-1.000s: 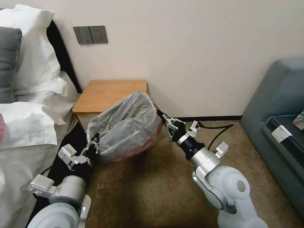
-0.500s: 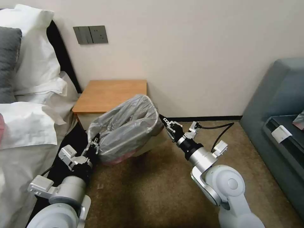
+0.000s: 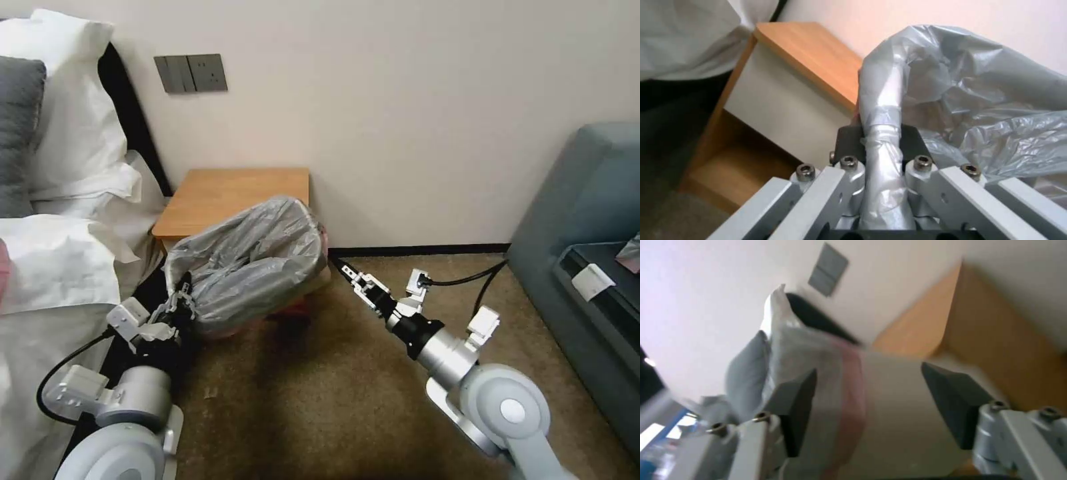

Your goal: Pick up the garbage bag from the table and place it over the trash can.

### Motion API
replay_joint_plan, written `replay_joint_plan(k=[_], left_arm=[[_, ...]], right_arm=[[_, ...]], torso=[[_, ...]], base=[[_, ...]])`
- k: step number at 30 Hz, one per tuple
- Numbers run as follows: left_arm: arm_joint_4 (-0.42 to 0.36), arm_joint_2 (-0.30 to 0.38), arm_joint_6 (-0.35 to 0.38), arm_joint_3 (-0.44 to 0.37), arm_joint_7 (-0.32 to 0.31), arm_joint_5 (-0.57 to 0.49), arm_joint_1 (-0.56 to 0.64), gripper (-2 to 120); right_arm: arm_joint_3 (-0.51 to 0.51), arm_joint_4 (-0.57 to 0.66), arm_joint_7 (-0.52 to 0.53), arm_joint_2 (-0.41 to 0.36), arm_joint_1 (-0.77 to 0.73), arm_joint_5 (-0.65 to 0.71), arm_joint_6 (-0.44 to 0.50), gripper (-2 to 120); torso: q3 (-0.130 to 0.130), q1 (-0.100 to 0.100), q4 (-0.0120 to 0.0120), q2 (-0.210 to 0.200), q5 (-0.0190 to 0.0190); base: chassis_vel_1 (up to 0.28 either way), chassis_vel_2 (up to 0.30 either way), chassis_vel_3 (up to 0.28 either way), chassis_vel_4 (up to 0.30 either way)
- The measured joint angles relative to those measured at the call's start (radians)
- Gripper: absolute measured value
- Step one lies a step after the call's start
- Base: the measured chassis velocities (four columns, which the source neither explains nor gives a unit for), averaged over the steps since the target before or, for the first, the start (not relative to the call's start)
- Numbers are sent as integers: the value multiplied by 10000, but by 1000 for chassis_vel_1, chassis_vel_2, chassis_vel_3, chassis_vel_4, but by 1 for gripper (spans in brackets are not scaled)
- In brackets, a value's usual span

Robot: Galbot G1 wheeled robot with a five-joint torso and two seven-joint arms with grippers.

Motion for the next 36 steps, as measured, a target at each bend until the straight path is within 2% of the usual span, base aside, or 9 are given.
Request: replay_joint_plan(k=[6,7,10,14,15,17,21,32,36], left_arm=[[278,150,-137,102,350,1205,43,7],[374,220,-168,151,464,1646,89,7],[475,292,-182,235,586,2162,151,7],[648,328,-274,285,1056,3267,279,7],[648,328,-274,285,1056,3267,279,7],[734,327,-288,277,1271,3841,362,7],[884,326,-472,205,1688,4695,449,7],[937,321,-679,110,2484,5846,605,7],[956,240,-773,122,2588,6094,649,7]], right_arm=[[134,714,-497,-937,824,-1072,406,85],[-119,826,-841,-1430,1457,-1339,387,91],[-1005,714,-1156,-2051,2658,-1770,35,89],[-3702,23,-1832,-2677,5235,-3859,-374,70],[-3702,23,-1832,-2677,5235,-3859,-374,70],[-5500,-346,-2140,-2699,6739,-5162,-587,58],[-7155,-1105,-2856,-2581,7994,-6655,-451,43],[-8812,-2486,-4055,-1925,9580,-9265,-963,5],[-9152,-2780,-4041,-1699,9792,-9553,-1202,0]], torso=[[-1,0,-1,0,-1],[0,1,2,0,-2],[0,0,2,1,-2],[1,0,3,0,0],[1,0,3,0,0],[1,0,6,0,-4],[2,1,1,0,-3],[1,1,3,-1,-4],[1,1,2,0,-3]], base=[[0,0,0,0],[0,0,0,0],[0,0,0,0],[0,0,0,0],[0,0,0,0],[0,0,0,0],[0,0,0,0],[0,0,0,0],[0,0,0,0]])
